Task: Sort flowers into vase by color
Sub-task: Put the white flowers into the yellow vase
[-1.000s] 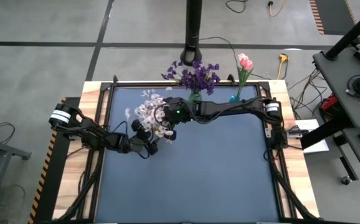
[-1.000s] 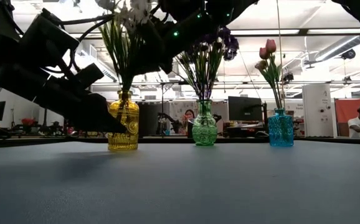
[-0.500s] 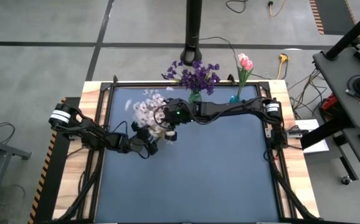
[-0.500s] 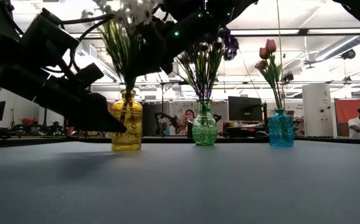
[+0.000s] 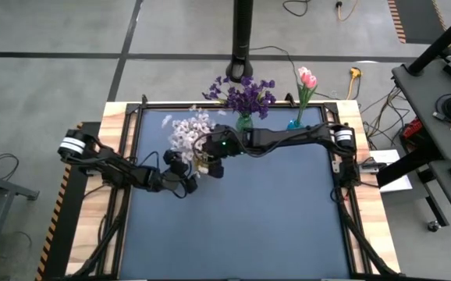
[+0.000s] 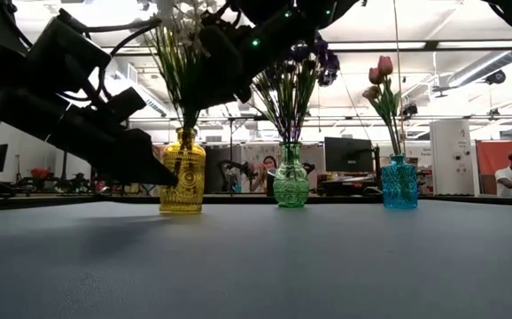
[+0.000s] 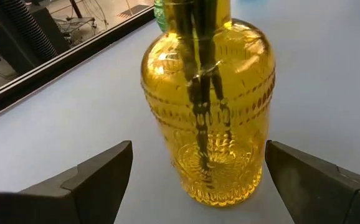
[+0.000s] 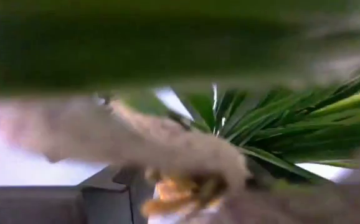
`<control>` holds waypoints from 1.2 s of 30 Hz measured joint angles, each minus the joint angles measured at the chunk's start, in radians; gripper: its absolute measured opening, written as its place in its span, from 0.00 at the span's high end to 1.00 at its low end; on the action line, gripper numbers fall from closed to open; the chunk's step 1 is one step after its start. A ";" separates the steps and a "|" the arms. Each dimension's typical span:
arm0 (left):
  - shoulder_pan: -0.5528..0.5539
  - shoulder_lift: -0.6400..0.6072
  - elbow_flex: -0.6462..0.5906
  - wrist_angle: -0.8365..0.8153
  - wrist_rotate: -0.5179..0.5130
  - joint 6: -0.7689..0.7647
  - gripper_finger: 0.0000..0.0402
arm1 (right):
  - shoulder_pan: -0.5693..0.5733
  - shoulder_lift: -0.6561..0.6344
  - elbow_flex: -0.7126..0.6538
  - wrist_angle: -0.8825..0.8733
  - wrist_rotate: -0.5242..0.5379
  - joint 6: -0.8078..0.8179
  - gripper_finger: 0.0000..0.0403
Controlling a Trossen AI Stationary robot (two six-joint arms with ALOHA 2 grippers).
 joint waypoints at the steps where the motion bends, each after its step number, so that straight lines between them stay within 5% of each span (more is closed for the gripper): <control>1: -0.001 -0.004 0.000 -0.008 0.000 -0.006 0.14 | 0.000 -0.006 0.000 -0.013 0.001 0.000 0.54; 13: -0.026 -0.054 0.001 -0.103 -0.004 -0.075 0.14 | 0.016 -0.043 0.000 -0.044 0.008 -0.019 0.52; 36: -0.109 -0.394 0.002 -0.333 -0.007 -0.024 0.14 | 0.072 -0.240 0.001 -0.166 0.078 0.059 0.52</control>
